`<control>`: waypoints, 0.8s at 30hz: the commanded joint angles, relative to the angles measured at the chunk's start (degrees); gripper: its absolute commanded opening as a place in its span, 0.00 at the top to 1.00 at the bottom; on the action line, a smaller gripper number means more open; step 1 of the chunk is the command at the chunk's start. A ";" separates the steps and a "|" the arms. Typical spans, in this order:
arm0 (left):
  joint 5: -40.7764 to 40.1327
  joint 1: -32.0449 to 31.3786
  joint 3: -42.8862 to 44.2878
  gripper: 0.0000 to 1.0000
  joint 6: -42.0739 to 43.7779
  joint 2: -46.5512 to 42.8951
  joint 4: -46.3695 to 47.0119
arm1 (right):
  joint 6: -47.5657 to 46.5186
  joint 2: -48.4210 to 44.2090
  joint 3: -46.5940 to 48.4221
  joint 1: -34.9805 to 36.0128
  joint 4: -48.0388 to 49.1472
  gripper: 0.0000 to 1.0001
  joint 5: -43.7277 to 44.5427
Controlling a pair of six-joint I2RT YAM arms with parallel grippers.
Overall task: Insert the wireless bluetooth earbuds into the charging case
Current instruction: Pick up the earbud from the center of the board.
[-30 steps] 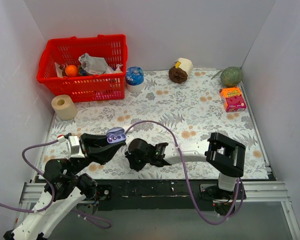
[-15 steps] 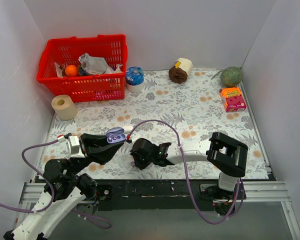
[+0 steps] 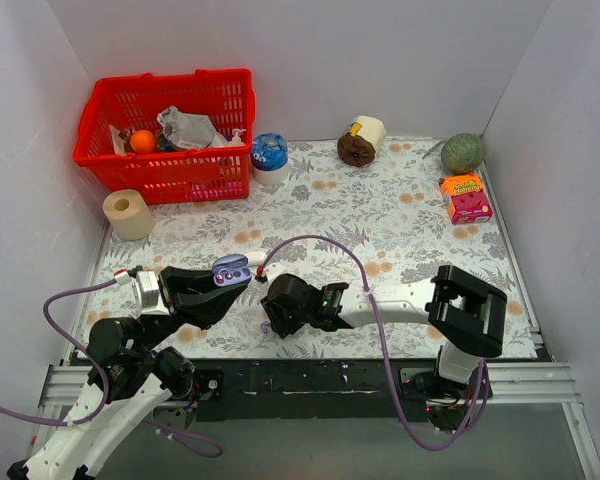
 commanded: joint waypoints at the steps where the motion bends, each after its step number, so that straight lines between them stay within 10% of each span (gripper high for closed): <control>1: -0.66 0.33 1.18 1.00 0.42 -0.13 0.13 | -6.25 -4.78 0.04 -0.09 -0.92 0.57 3.70; 24: -0.66 0.33 1.53 1.00 0.51 0.66 -0.22 | -11.89 2.85 6.72 -2.55 2.61 0.51 -3.77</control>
